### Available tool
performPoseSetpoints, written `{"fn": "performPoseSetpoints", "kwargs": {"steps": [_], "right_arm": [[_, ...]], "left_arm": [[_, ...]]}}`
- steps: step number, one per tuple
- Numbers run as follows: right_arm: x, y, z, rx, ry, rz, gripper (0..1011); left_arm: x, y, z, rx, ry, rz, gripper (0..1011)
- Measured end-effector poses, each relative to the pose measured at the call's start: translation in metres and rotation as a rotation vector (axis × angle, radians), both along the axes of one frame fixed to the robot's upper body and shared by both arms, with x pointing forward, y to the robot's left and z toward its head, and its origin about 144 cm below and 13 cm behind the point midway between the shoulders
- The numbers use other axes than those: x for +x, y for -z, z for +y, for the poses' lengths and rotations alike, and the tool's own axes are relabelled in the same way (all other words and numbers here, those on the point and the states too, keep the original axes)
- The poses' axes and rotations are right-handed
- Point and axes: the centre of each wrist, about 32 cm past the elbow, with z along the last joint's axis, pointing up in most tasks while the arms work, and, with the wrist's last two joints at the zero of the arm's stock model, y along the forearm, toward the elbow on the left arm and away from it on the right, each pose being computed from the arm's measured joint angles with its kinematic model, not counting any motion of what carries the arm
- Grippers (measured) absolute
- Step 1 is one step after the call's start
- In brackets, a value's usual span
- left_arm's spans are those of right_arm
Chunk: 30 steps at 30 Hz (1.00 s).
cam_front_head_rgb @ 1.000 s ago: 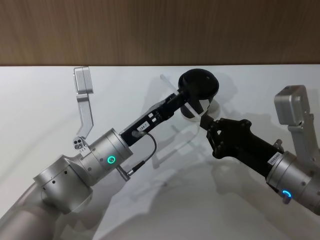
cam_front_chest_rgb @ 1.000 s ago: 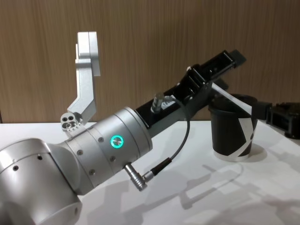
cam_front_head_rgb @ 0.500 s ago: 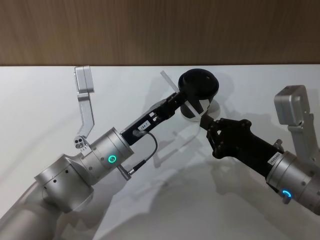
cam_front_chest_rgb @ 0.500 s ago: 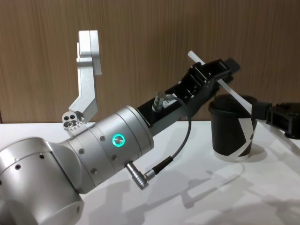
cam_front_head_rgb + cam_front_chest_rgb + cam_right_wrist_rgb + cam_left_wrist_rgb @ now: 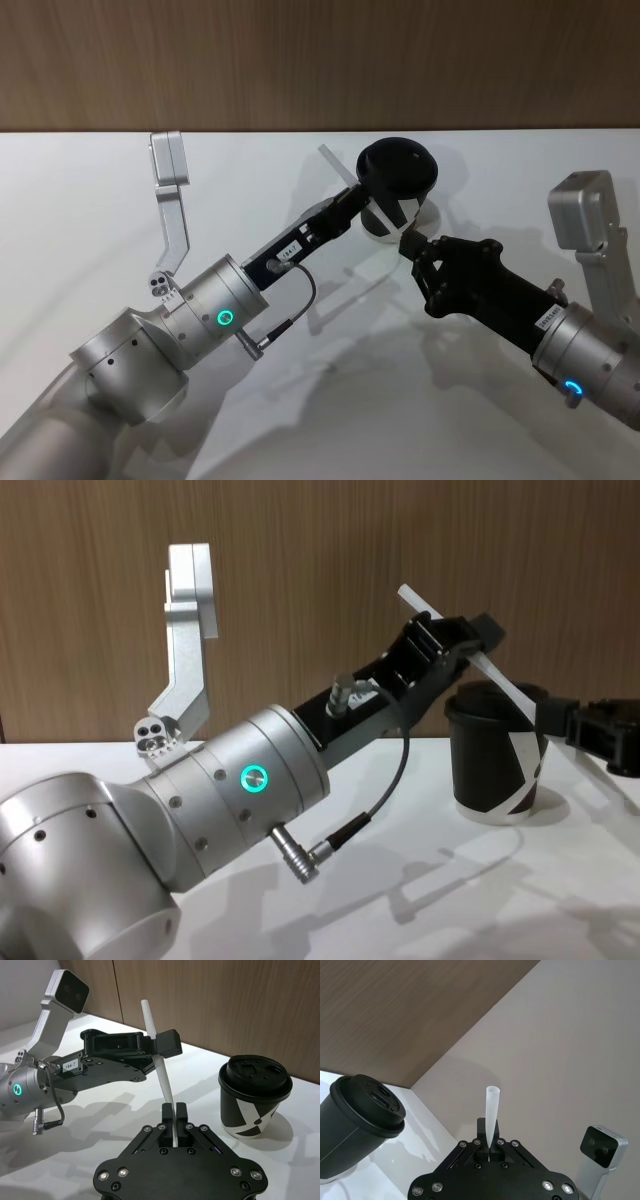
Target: Pick up the straw with one hand, pass it to the other hand, and insert it into the cup.
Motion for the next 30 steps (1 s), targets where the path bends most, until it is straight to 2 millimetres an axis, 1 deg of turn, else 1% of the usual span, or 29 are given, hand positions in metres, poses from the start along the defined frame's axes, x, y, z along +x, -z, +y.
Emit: {"fn": "performPoseSetpoints", "kwargs": {"steps": [1, 2, 4, 6, 8, 9, 11, 12, 13, 14, 16, 17, 21, 23, 25, 27, 30], "right_arm": [[0.0, 0.0, 0.0, 0.0, 0.0, 0.0, 37], [0.0, 0.0, 0.0, 0.0, 0.0, 0.0, 82], [0.0, 0.0, 0.0, 0.0, 0.0, 0.0, 115], [0.0, 0.0, 0.0, 0.0, 0.0, 0.0, 185], [0.0, 0.0, 0.0, 0.0, 0.0, 0.0, 215], [0.0, 0.0, 0.0, 0.0, 0.0, 0.0, 270], [0.0, 0.0, 0.0, 0.0, 0.0, 0.0, 337], [0.0, 0.0, 0.0, 0.0, 0.0, 0.0, 337], [0.0, 0.0, 0.0, 0.0, 0.0, 0.0, 401], [0.0, 0.0, 0.0, 0.0, 0.0, 0.0, 410], [0.0, 0.0, 0.0, 0.0, 0.0, 0.0, 459], [0.0, 0.0, 0.0, 0.0, 0.0, 0.0, 520], [0.0, 0.0, 0.0, 0.0, 0.0, 0.0, 639], [0.0, 0.0, 0.0, 0.0, 0.0, 0.0, 717], [0.0, 0.0, 0.0, 0.0, 0.0, 0.0, 750], [0.0, 0.0, 0.0, 0.0, 0.0, 0.0, 829], [0.0, 0.0, 0.0, 0.0, 0.0, 0.0, 879]], "left_arm": [[0.0, 0.0, 0.0, 0.0, 0.0, 0.0, 8], [0.0, 0.0, 0.0, 0.0, 0.0, 0.0, 10], [0.0, 0.0, 0.0, 0.0, 0.0, 0.0, 10], [0.0, 0.0, 0.0, 0.0, 0.0, -0.001, 11], [0.0, 0.0, 0.0, 0.0, 0.0, -0.001, 11], [0.0, 0.0, 0.0, 0.0, 0.0, -0.001, 10], [0.0, 0.0, 0.0, 0.0, 0.0, -0.001, 11], [0.0, 0.0, 0.0, 0.001, 0.0, -0.001, 11], [0.0, 0.0, 0.0, 0.001, 0.0, -0.001, 10], [0.0, 0.0, 0.0, 0.003, 0.0, -0.003, 11], [0.0, -0.001, 0.001, 0.006, -0.001, -0.009, 10], [0.0, -0.002, 0.001, 0.008, -0.002, -0.013, 10], [0.001, -0.005, 0.001, 0.026, -0.01, -0.04, 10], [0.001, -0.008, 0.001, 0.041, -0.018, -0.062, 10], [0.001, -0.01, 0.001, 0.052, -0.024, -0.077, 10], [0.002, -0.013, 0.001, 0.067, -0.034, -0.1, 10], [0.002, -0.017, 0.001, 0.083, -0.045, -0.125, 11]]}}
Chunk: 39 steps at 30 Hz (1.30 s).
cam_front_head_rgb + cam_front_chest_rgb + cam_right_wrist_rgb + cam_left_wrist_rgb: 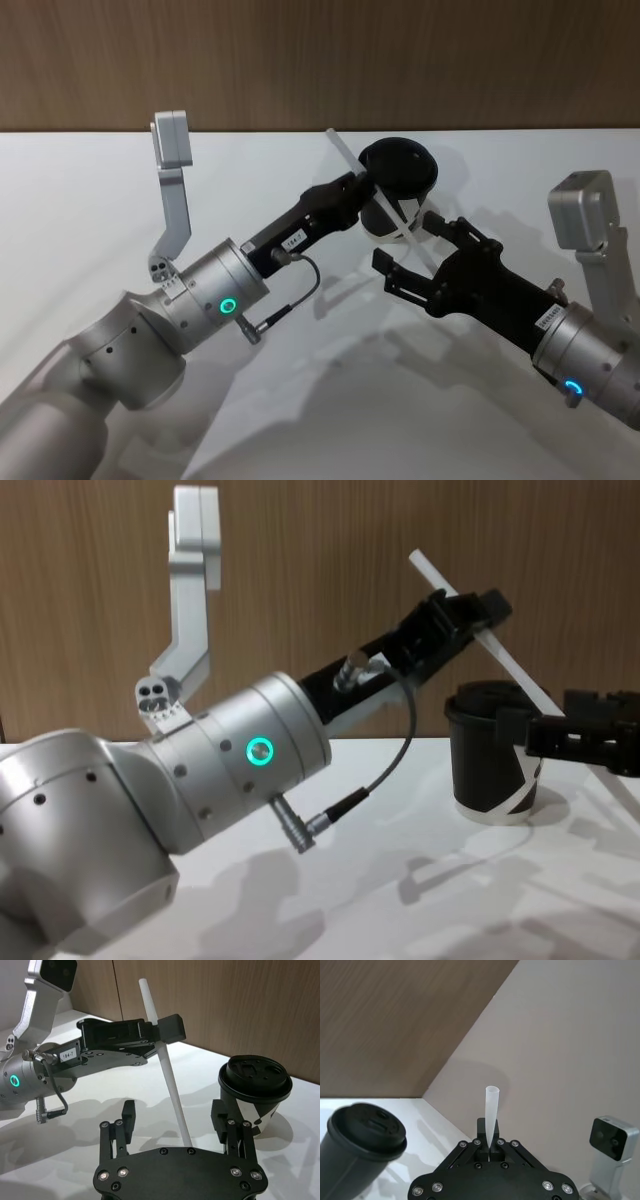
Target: Pick up the straw with one hand, pass it to the other hand, and insert it into the cup.
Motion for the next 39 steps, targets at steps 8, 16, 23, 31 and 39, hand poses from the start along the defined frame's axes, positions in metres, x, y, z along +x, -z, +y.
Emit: {"fn": "performPoseSetpoints", "kwargs": {"steps": [8, 16, 23, 31, 39], "right_arm": [[0.0, 0.0, 0.0, 0.0, 0.0, 0.0, 1001], [0.0, 0.0, 0.0, 0.0, 0.0, 0.0, 1001], [0.0, 0.0, 0.0, 0.0, 0.0, 0.0, 1001], [0.0, 0.0, 0.0, 0.0, 0.0, 0.0, 1001], [0.0, 0.0, 0.0, 0.0, 0.0, 0.0, 1001]], "left_arm": [[0.005, -0.02, -0.004, 0.076, -0.067, -0.136, 10], [0.013, -0.047, -0.01, 0.137, -0.111, -0.266, 10], [0.021, -0.073, -0.013, 0.187, -0.127, -0.364, 11], [0.028, -0.107, -0.016, 0.256, -0.138, -0.479, 10], [0.035, -0.134, -0.016, 0.326, -0.162, -0.577, 10]]}}
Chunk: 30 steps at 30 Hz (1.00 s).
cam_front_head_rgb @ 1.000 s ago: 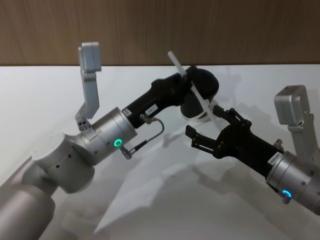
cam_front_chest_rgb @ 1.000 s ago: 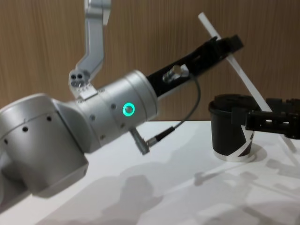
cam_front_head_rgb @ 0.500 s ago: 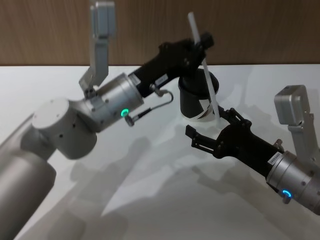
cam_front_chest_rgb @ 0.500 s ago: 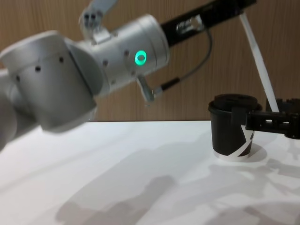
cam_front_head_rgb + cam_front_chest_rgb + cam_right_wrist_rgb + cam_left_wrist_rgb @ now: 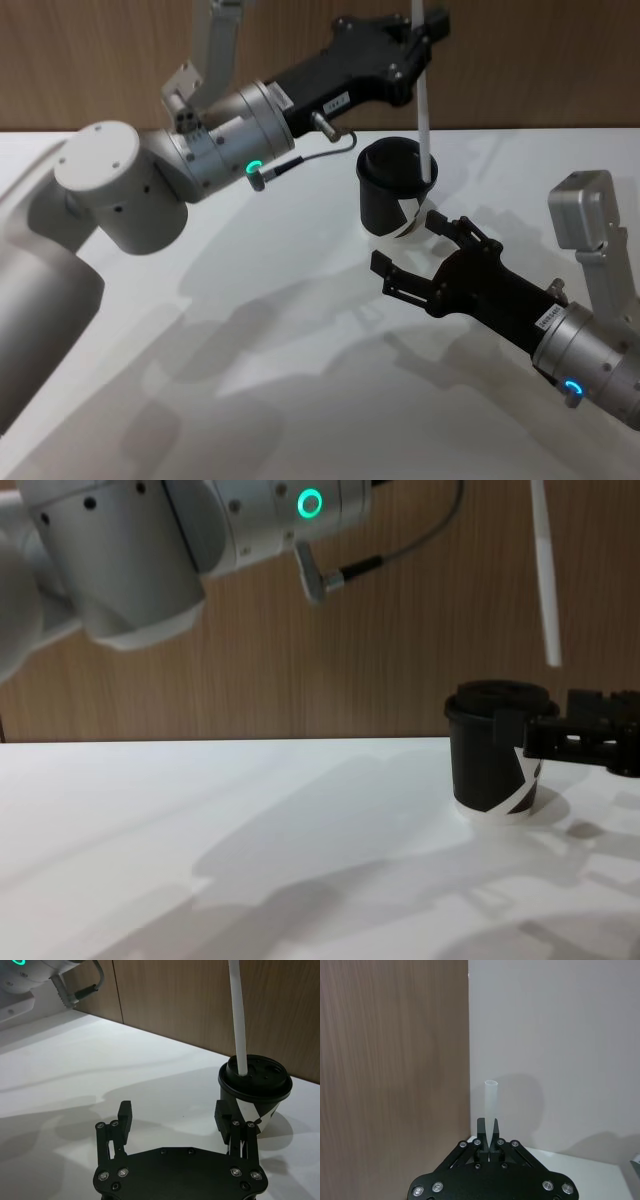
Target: Pick up the straw with one hand, pass it to the other hand, and insert it into the cup.
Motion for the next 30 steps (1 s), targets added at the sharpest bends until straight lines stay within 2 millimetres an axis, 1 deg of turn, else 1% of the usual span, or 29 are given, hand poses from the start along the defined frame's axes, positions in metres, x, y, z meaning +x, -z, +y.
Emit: {"fn": "performPoseSetpoints", "kwargs": {"steps": [7, 17, 30], "right_arm": [[0.0, 0.0, 0.0, 0.0, 0.0, 0.0, 1001], [0.0, 0.0, 0.0, 0.0, 0.0, 0.0, 1001], [0.0, 0.0, 0.0, 0.0, 0.0, 0.0, 1001]], "left_arm": [[0.004, -0.013, 0.003, 0.041, -0.024, -0.044, 10], [0.014, -0.022, 0.006, 0.082, -0.052, -0.075, 10], [0.028, -0.017, -0.001, 0.095, -0.05, -0.078, 10]]}}
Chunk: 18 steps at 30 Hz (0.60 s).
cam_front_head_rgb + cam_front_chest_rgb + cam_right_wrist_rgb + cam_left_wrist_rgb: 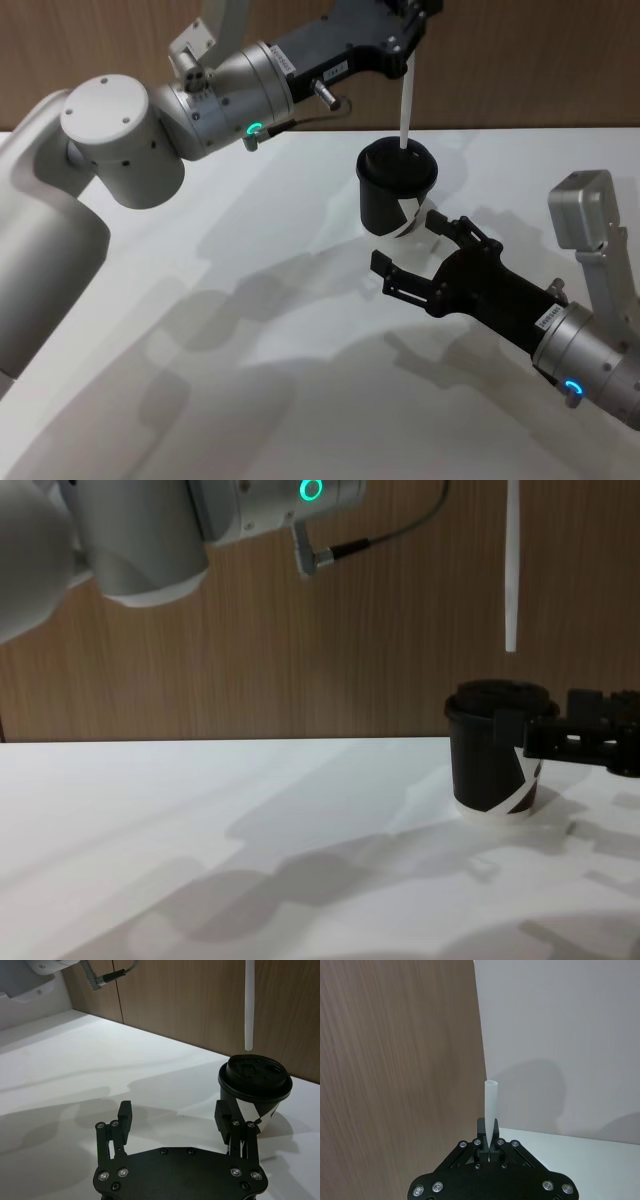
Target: Pick up the straw with one hand, pass it to the other hand, and insert it into the cup.
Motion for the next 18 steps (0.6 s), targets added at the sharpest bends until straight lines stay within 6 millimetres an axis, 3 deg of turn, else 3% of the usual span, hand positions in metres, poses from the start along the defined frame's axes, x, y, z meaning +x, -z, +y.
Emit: {"fn": "performPoseSetpoints", "kwargs": {"steps": [18], "right_arm": [[0.0, 0.0, 0.0, 0.0, 0.0, 0.0, 1001]], "left_arm": [[0.016, 0.014, -0.016, 0.009, -0.026, -0.015, 10]]}}
